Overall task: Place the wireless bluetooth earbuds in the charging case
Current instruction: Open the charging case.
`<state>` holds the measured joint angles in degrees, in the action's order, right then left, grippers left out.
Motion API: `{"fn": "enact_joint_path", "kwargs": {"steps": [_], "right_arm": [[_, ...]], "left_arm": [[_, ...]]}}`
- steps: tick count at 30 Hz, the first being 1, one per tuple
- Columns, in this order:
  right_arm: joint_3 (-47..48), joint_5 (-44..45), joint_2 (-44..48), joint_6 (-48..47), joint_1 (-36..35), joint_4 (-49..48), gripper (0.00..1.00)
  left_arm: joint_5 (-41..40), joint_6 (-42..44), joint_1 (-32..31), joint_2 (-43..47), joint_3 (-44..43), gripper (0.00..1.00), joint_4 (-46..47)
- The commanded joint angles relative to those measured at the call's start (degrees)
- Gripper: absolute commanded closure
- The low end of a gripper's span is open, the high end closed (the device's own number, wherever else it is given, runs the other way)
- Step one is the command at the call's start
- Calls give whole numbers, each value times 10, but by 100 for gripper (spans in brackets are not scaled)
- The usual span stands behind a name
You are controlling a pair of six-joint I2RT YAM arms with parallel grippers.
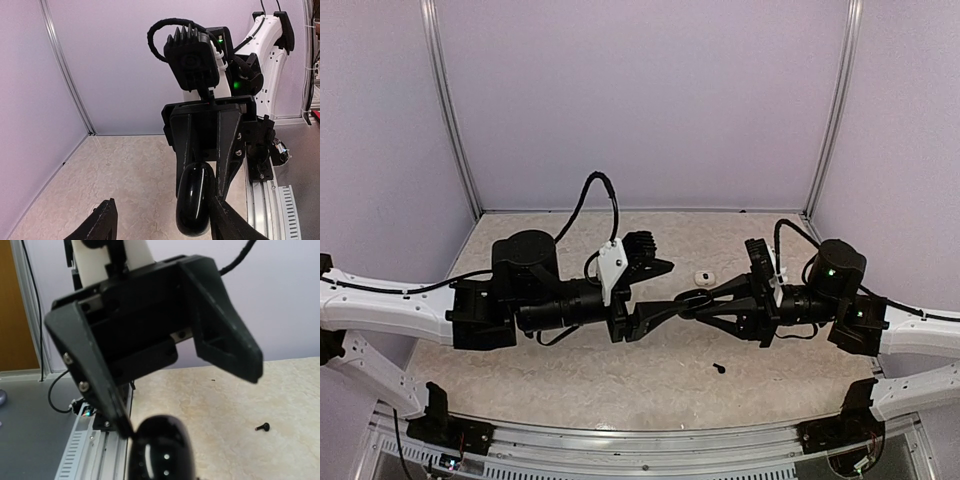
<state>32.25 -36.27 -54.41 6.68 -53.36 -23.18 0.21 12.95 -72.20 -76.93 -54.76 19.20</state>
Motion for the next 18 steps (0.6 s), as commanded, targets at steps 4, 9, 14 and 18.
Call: {"fn": "enact_joint_path", "kwargs": {"steps": [4,9,14,18], "right_arm": [[8,-13,7,-10,-7,-9,100],[7,-15,7,-9,-7,-13,100],[3,-21,7,-15,-8,-13,100],[1,-24,7,-24,-9,-10,100]], "left_arm": [[13,-6,13,-15,-18,37,-2],[15,-5,15,-19,-19,37,-6],[15,-32,35,-15,-15,40,7],[12,-60,56,-1,-6,43,26]]}}
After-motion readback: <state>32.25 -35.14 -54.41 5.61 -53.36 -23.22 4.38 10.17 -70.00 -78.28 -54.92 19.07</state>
